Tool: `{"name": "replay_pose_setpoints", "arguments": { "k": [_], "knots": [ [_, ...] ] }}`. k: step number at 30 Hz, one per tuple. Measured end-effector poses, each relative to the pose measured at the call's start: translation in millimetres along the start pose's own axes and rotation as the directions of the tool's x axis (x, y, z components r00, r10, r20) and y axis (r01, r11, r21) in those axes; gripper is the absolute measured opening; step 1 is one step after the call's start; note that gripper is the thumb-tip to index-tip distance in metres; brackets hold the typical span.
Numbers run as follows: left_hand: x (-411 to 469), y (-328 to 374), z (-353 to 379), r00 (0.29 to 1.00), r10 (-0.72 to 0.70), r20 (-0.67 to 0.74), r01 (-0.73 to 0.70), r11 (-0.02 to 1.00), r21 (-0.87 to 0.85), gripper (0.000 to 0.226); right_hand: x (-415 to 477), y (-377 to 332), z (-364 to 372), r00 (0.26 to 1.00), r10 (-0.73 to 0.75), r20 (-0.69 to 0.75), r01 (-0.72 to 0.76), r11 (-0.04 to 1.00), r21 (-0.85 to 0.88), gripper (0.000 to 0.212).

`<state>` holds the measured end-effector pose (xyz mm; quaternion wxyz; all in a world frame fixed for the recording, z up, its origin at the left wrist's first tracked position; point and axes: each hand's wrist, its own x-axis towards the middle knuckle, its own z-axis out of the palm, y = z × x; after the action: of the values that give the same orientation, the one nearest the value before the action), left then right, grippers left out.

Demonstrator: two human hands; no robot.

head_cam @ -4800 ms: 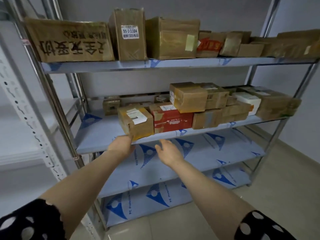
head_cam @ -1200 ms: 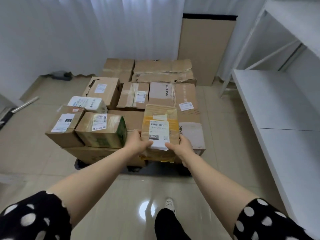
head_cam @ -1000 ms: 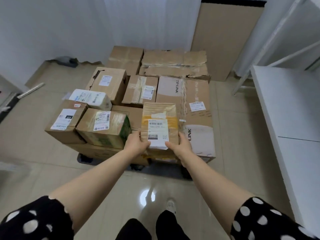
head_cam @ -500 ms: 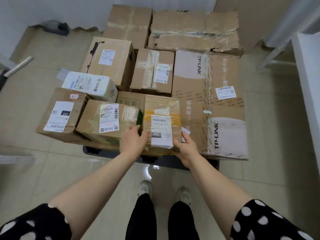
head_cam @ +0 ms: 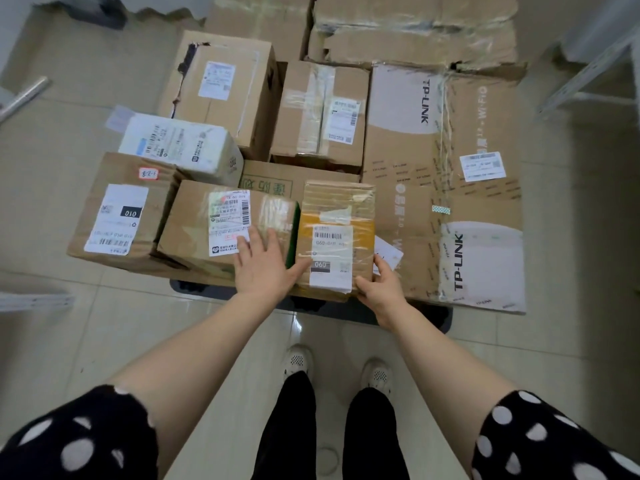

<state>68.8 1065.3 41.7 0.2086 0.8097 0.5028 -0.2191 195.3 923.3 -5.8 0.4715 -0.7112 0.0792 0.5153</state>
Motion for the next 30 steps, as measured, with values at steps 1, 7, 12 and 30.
{"name": "replay_pose_setpoints", "arguments": {
  "k": [1, 7, 12, 30],
  "knots": [
    [0.3, 0.3, 0.5, 1.000, -0.001, -0.003, 0.001, 1.000, 0.008, 0.096, 0.3, 1.7, 3.2, 1.000, -0.001, 0.001, 0.001, 1.000, -0.025, 0.064],
    [2.9, -0.3, 6.3, 1.000, -0.004, -0.013, 0.004, 0.999, 0.049, 0.092, 1.2, 3.3, 6.6, 1.000, -0.002, 0.008, 0.002, 0.999, -0.043, 0.063],
    [3.1, -0.1, 7.3, 0.998, -0.004, -0.061, 0.005, 1.000, 0.014, 0.083, -0.1, 2.9, 6.7, 1.000, 0.010, -0.001, -0.010, 0.998, -0.065, 0.070],
    [-34.6, 87.4, -50.6, 0.925, 0.377, -0.043, -0.364, 0.914, 0.179, 0.067, -87.1, -33.4, -59.2, 0.945, -0.065, -0.322, 0.068, 0.998, 0.000, 0.072]
  ]
}}
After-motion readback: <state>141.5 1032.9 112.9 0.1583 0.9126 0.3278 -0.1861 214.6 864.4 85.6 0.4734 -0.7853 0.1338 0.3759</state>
